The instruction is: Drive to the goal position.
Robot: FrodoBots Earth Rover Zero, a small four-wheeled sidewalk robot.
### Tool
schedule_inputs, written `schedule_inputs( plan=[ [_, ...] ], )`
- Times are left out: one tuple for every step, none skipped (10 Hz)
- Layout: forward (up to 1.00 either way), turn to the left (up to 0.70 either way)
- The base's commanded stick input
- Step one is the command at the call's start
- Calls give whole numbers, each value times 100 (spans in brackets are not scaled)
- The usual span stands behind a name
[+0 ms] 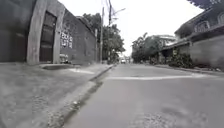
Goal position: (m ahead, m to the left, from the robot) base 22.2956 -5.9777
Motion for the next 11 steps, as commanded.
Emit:
schedule_inputs(
  plan=[
    [100,0],
    [100,0],
    [100,0],
    [100,0],
    [100,0],
    [100,0],
    [100,0],
    [100,0],
    [100,-1],
    [100,-3],
    [100,-4]
  ],
)
